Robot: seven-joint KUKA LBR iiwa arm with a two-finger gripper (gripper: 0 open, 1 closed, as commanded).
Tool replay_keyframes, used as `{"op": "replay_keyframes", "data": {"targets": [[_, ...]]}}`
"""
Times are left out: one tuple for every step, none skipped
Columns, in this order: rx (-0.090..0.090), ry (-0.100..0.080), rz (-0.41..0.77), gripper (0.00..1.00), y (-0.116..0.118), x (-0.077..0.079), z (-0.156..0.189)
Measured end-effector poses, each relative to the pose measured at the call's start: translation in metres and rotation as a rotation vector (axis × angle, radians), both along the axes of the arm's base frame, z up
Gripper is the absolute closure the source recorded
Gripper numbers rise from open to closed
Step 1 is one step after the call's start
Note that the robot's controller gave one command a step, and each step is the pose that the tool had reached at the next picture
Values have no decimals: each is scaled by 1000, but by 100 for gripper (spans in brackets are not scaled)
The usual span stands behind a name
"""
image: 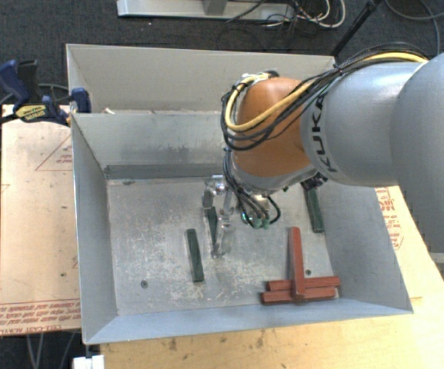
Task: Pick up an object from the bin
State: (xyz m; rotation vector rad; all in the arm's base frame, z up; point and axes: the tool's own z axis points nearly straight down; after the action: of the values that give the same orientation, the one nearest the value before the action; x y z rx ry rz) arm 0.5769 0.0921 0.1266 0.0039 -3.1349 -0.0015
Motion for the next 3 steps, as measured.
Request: {"op": "replay_keyframes", "data": {"targets": [[1, -5, 273, 0, 32, -22, -56], [2, -8, 271, 100, 32, -21, -55], [1, -18, 303, 100, 28, -23, 110]]}}
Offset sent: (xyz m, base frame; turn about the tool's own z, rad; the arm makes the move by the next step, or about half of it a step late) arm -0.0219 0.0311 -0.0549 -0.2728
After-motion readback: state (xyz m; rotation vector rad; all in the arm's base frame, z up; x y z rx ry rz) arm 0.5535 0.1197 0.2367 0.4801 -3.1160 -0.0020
